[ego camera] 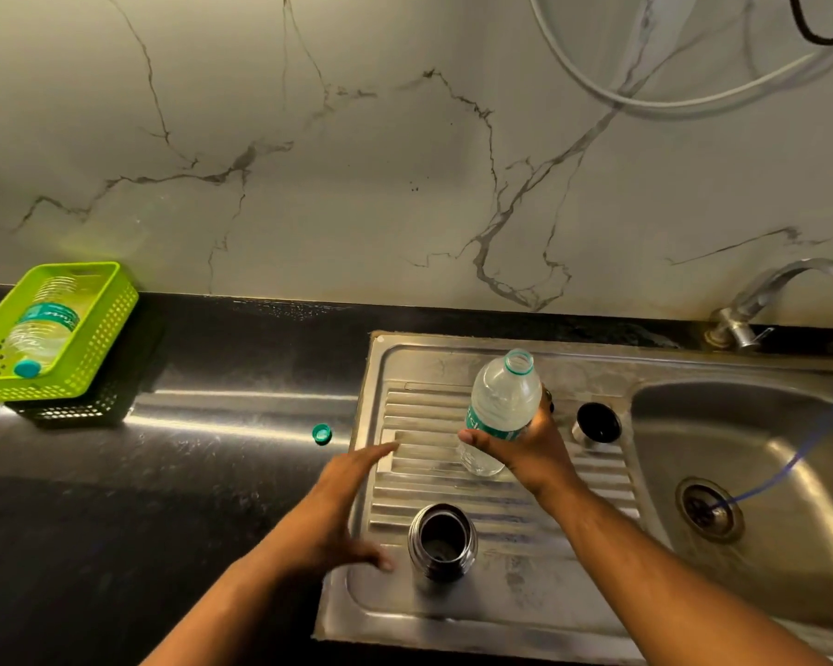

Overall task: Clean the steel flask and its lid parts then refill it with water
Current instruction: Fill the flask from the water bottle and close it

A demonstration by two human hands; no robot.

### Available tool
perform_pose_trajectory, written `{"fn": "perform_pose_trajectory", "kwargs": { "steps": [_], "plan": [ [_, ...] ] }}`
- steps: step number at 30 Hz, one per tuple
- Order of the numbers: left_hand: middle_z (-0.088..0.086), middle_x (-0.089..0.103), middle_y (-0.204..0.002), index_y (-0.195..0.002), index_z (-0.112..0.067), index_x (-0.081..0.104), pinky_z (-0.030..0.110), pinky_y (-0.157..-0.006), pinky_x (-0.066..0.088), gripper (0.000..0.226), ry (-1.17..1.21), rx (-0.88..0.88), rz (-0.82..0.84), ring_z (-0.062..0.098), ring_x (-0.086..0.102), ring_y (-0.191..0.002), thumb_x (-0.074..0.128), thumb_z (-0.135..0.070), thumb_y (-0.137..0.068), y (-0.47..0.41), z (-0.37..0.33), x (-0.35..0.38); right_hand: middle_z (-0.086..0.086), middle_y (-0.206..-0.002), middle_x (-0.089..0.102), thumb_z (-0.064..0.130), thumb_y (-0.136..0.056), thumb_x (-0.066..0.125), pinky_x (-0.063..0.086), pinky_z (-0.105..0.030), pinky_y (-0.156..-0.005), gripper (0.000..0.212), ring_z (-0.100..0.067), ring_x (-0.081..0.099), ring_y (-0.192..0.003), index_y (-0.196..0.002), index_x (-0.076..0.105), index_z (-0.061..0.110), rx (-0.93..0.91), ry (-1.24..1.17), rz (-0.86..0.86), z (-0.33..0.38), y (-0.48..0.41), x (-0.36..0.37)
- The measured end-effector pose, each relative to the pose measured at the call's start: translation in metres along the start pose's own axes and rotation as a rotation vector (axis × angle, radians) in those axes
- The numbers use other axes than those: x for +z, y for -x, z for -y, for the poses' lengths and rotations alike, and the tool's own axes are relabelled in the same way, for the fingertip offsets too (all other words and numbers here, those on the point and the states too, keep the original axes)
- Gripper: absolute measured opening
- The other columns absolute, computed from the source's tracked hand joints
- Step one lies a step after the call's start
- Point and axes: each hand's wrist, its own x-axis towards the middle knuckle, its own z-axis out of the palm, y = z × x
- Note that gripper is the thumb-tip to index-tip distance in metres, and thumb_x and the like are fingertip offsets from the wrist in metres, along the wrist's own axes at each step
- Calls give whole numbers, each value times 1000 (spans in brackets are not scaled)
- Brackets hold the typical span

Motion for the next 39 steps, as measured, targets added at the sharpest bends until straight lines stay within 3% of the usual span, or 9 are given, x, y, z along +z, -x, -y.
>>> {"fn": "perform_pose_trajectory", "kwargs": {
  "steps": [2,6,10,12,19,22,25,34,39],
  "plan": [
    [-33,18,-158,-152,-58,10,17,-119,20,133,87,83,63,-13,17,-145,96,-58,-51,10,-21,11,12,-117,65,34,-56,97,56,-17,-84,84,-6,63,-110,-125,50,37,1,20,-33,0,-4,4],
    [-32,34,-154,-151,-52,21,21,-119,27,125,221,152,52,-8,31,-144,98,-51,-53,19,-57,22,6,-113,71,33,-60,99,60,-33,-90,79,-8,68,-104,-127,59,20,-39,102,-63,-1,-8,5],
    [-31,47,-143,-143,-51,35,31,-117,39,94,153,168,-12,-7,44,-135,90,-52,-67,16,-70,27,14,-112,66,31,-64,97,53,-10,-81,78,8,62,-102,-129,56,24,-132,193,-35,13,3,-5],
    [-30,52,-138,-140,-49,42,31,-113,43,82,121,159,-38,-7,48,-130,87,-53,-71,15,-72,28,17,-114,65,36,-64,96,50,-7,-80,79,8,62,-104,-130,53,29,-219,260,-6,20,9,-15],
    [-28,62,-126,-134,-42,52,20,-103,46,76,124,183,-142,-4,56,-121,86,-59,-68,13,-72,31,17,-131,56,40,-70,93,49,-19,-97,86,-5,55,-118,-141,46,29,-513,539,110,48,29,-50],
    [-30,62,-124,-132,-43,52,13,-100,44,75,122,187,-149,-8,55,-119,88,-55,-68,11,-71,32,20,-132,49,39,-68,93,48,-35,-103,92,-2,44,-123,-143,41,33,-576,702,140,53,33,-62],
    [-30,62,-123,-130,-46,51,9,-97,42,74,124,187,-143,-10,55,-117,89,-54,-68,10,-71,33,7,-134,56,41,-67,93,47,-49,-105,90,-13,49,-125,-141,44,30,-653,823,155,52,36,-70],
    [-34,61,-119,-124,-55,47,8,-95,44,72,149,186,-135,-12,56,-114,89,-54,-66,10,-66,32,5,-133,59,52,-73,81,45,-55,-101,80,-22,56,-121,-141,46,28,-821,1066,149,50,48,-78],
    [-30,64,-120,-130,-49,49,16,-98,48,77,168,206,-132,-7,59,-114,89,-56,-65,10,-65,33,2,-133,61,44,-66,91,44,-54,-102,89,-22,54,-121,-141,48,24,-895,1127,102,54,53,-75]
  ]
}}
